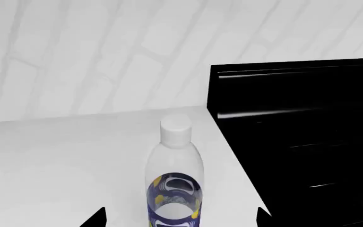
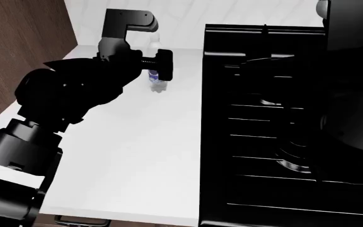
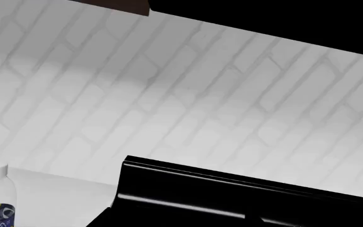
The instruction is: Move the drinks to the dining counter.
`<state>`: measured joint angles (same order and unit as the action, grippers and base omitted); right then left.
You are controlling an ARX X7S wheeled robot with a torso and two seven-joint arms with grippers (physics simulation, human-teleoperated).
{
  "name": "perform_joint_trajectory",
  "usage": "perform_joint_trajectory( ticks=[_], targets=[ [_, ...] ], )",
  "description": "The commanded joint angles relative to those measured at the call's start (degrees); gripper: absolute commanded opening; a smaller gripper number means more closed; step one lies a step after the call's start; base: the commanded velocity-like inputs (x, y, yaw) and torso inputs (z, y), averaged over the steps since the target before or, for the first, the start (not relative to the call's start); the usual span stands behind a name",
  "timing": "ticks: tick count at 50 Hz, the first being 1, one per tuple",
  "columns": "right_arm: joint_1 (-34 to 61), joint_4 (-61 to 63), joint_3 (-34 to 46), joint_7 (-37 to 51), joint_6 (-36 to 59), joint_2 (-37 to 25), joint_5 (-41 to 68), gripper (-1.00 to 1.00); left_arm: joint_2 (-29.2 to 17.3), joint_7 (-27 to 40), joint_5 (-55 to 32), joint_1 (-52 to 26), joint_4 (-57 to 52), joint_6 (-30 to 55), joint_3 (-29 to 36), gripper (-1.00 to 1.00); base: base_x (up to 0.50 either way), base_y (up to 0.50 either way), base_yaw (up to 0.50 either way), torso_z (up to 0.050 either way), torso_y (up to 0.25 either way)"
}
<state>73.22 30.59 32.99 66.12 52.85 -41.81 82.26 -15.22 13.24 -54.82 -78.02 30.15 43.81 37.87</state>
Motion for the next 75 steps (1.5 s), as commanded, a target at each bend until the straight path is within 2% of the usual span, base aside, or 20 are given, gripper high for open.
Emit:
perform_joint_trajectory(
  ticks=[1, 8, 14, 19, 25, 36, 41, 49, 55, 56, 68, 75],
  targets=[
    [-0.5, 0.3, -0.1, 0.1, -0.2, -0.5, 0.1, 1.00, 5.5, -6.9, 5.3, -4.3, 16.3, -7.2, 2.3, 1.00, 0.00, 0.00, 0.00, 0.000, 0.000],
    [-1.3, 0.8, -0.4, 0.4, -0.6, -1.2, 0.2, 1.00, 8.4, -11.9, 7.1, -5.9, 25.0, -9.9, 3.7, 1.00, 0.00, 0.00, 0.00, 0.000, 0.000],
    [-1.4, 1.1, -0.6, 0.5, -0.9, -1.4, 0.5, 1.00, 8.0, -10.8, 6.8, -5.9, 24.9, -9.5, 3.4, 1.00, 0.00, 0.00, 0.00, 0.000, 0.000],
    [-1.5, 1.1, -0.5, 0.3, -1.1, -1.2, 0.3, 1.00, 9.3, -13.3, 7.8, -7.0, 28.8, -11.1, 4.2, 1.00, 0.00, 0.00, 0.00, 0.000, 0.000],
    [-1.7, 1.5, -0.7, 0.5, -1.0, -1.8, 0.8, 1.00, 14.2, -19.5, 10.6, -10.8, 44.7, -18.9, 4.7, 1.00, 0.00, 0.00, 0.00, 0.000, 0.000],
    [-1.7, 1.6, -0.9, 0.7, -1.0, -2.2, 1.1, 1.00, 15.0, -23.6, 17.7, -10.2, 44.8, -17.6, -1.0, 1.00, 0.00, 0.00, 0.00, 0.000, 0.000],
    [-1.1, 1.3, -0.6, 0.6, -0.7, -1.8, 1.2, 1.00, 15.0, -23.7, 22.6, -9.5, 44.8, -16.7, -6.3, 1.00, 0.00, 0.00, 0.00, 0.000, 0.000],
    [-1.4, 1.3, -0.6, 0.5, -0.8, -2.1, 1.2, 1.00, 15.2, -25.8, 24.7, -8.8, 44.8, -16.0, -6.6, 1.00, 0.00, 0.00, 0.00, 0.000, 0.000],
    [-2.0, 1.8, -0.8, 0.6, -1.1, -2.7, 1.5, 1.00, 15.2, -25.8, 28.3, -8.5, 44.8, -17.0, -10.1, 1.00, 0.00, 0.00, 0.00, 0.000, 0.000],
    [-2.0, 1.8, -0.8, 0.6, -1.1, -2.7, 1.5, 1.00, 15.2, -26.1, 29.0, -8.5, 44.8, -17.5, -10.9, -1.00, 0.00, 0.00, 0.00, 0.000, 0.000],
    [-1.8, 1.6, -0.5, 0.7, -1.1, -2.2, 1.4, 1.00, 15.0, -29.2, 39.2, -8.5, 44.8, -18.9, -20.5, -1.00, 0.00, 0.00, 0.00, 0.000, 0.000],
    [-1.6, 1.6, -0.4, 1.0, -0.9, -2.2, 1.7, 1.00, 15.1, -29.9, 41.9, -8.4, 44.8, -19.9, -23.5, -1.00, 0.00, 0.00, 0.00, 0.000, 0.000]
  ],
)
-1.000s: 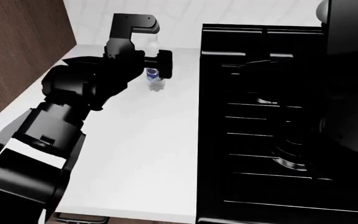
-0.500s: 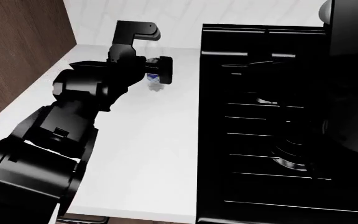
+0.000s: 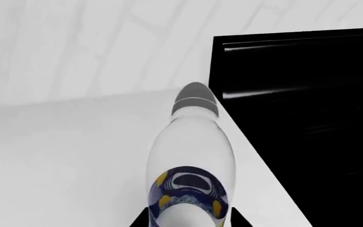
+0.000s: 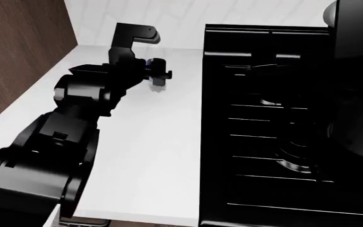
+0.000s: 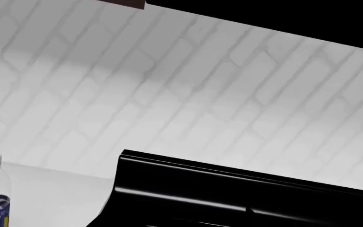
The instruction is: Move the drinks to the dining counter.
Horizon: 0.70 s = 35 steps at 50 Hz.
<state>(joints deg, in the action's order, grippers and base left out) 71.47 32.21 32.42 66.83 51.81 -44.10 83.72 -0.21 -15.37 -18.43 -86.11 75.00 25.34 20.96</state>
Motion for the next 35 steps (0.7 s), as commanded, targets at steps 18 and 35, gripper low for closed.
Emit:
perform_joint_trajectory(
  ticks=[18, 35],
  targets=[
    [0.0, 0.3, 0.7, -0.3, -0.2, 0.8, -0.4, 1.00, -4.8, 7.6, 1.1, 10.1, -40.9, 16.2, -7.2, -1.00, 0.00, 0.00, 0.00, 0.000, 0.001],
    [-0.2, -0.1, 2.1, -2.9, -0.6, 2.8, -2.2, 1.00, -8.6, 10.9, -4.5, 18.4, -70.5, 30.9, -8.2, -1.00, -0.23, -0.02, 0.00, 0.000, 0.001]
  ],
)
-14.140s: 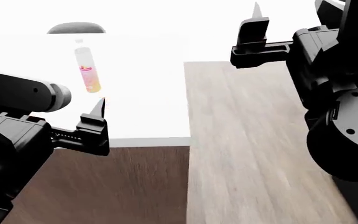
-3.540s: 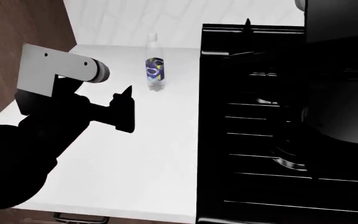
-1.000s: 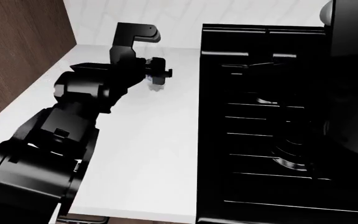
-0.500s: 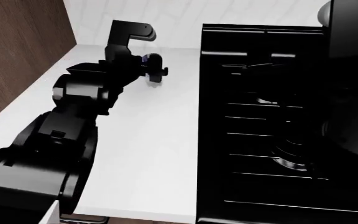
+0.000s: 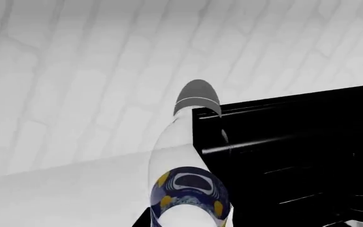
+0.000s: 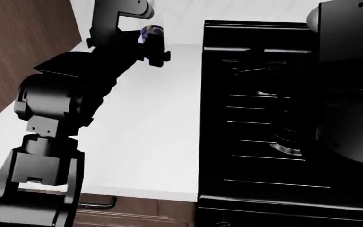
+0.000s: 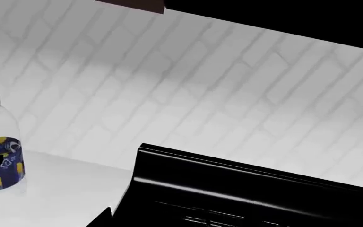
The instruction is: Move the drinks to the dining counter.
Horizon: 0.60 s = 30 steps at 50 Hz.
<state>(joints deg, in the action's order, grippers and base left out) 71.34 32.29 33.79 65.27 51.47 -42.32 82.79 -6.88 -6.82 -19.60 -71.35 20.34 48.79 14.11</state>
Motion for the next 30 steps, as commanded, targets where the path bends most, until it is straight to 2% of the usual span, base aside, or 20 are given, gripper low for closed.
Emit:
perform_joint_trajectory(
  ticks=[1, 27, 30],
  targets=[
    [-0.3, -0.2, 0.7, -1.5, -0.6, 1.0, -1.6, 1.00, -1.8, 2.2, -3.8, 3.7, -15.9, 7.7, -1.7, -1.00, -0.50, -0.04, 0.00, 0.000, 0.000],
    [0.9, -1.7, 2.2, -2.3, 0.4, 2.1, -3.0, 1.00, -2.3, 2.5, -4.6, 3.6, -15.9, 7.4, -0.6, -1.00, -0.50, -0.04, 0.00, 0.000, 0.000],
    [1.4, -2.1, 2.6, -2.3, 0.8, 2.5, -3.0, 1.00, -2.4, 2.5, -4.7, 3.6, -15.9, 7.3, -0.5, -1.00, -0.48, -0.29, 0.00, 0.000, 0.000]
  ],
)
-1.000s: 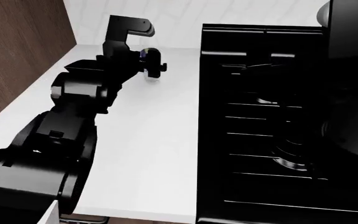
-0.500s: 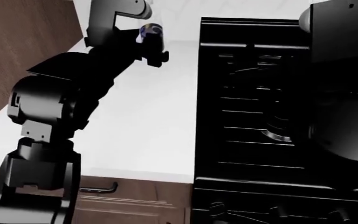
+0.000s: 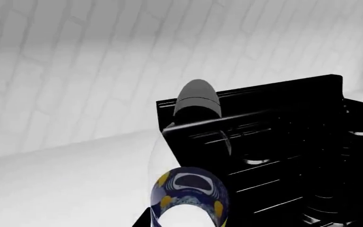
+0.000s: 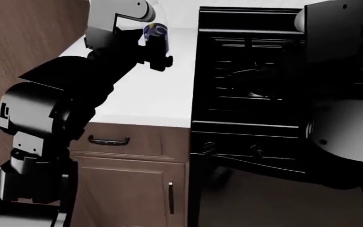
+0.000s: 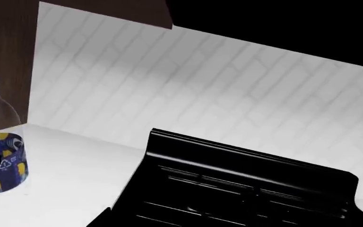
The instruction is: Move the drinks to the dining counter.
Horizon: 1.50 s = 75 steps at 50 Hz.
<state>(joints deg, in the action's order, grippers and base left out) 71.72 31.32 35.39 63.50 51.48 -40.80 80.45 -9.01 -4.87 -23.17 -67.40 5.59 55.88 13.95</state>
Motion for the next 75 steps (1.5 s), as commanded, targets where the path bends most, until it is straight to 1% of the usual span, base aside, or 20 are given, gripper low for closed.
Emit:
perform_joint_trajectory(
  ticks=[1, 20, 24, 54, 75],
  targets=[
    [1.0, -1.1, 1.0, -0.6, 0.8, 0.9, -0.7, 1.00, -0.3, 0.6, -1.1, -0.3, -1.1, 0.1, -0.3, -1.00, -0.48, -0.29, 0.00, 0.000, 0.000],
    [0.2, -0.1, 1.4, -1.1, 0.7, 0.1, -1.3, 1.00, -0.9, 1.1, -1.6, 0.0, -1.6, 0.4, 0.1, -1.00, -0.47, -0.34, 0.00, 0.001, 0.000],
    [1.0, 0.8, 2.1, -0.7, 1.6, -0.2, -2.7, 1.00, -0.9, 1.1, -1.7, 0.0, -1.4, 0.3, 0.3, -1.00, -0.50, -0.04, 0.09, 0.000, 0.000],
    [3.0, 0.7, 3.1, -0.9, 2.8, 0.8, -2.7, 1.00, -1.9, 1.8, -3.0, -0.1, -2.4, 0.9, 0.2, -1.00, -0.08, -0.01, 0.50, 0.000, 0.000],
    [2.5, 1.2, 3.0, 0.1, 2.8, 0.1, -2.1, 1.00, -2.2, 2.3, -3.6, 0.1, -2.4, 0.6, 0.7, -1.00, 0.00, 0.00, 0.50, 0.000, 0.000]
  ],
)
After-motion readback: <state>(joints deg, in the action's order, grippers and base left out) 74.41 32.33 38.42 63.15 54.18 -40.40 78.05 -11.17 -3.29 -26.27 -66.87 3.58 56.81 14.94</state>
